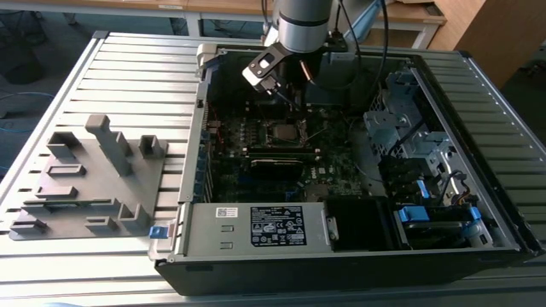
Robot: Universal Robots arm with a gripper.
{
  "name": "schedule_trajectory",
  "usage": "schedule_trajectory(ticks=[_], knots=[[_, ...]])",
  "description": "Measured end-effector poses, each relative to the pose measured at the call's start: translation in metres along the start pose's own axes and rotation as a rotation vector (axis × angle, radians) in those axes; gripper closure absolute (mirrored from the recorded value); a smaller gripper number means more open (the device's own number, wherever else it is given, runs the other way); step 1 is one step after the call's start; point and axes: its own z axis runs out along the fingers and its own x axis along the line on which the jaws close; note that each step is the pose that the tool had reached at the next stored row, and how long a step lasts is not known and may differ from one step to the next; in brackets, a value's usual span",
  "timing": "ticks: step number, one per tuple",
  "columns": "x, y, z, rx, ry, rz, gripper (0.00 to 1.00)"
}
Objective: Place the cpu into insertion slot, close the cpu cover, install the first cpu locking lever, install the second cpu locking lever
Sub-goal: 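Close the cpu cover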
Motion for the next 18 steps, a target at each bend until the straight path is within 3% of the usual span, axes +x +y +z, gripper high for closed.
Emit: schedule_trajectory(ticks=[7,18], knots=[[-0.0005,0.0007,-0.0151,0.0,0.0068,-0.001,0.89],[-0.0008,0.0011,-0.0248,-0.0001,0.0076,-0.001,0.89]])
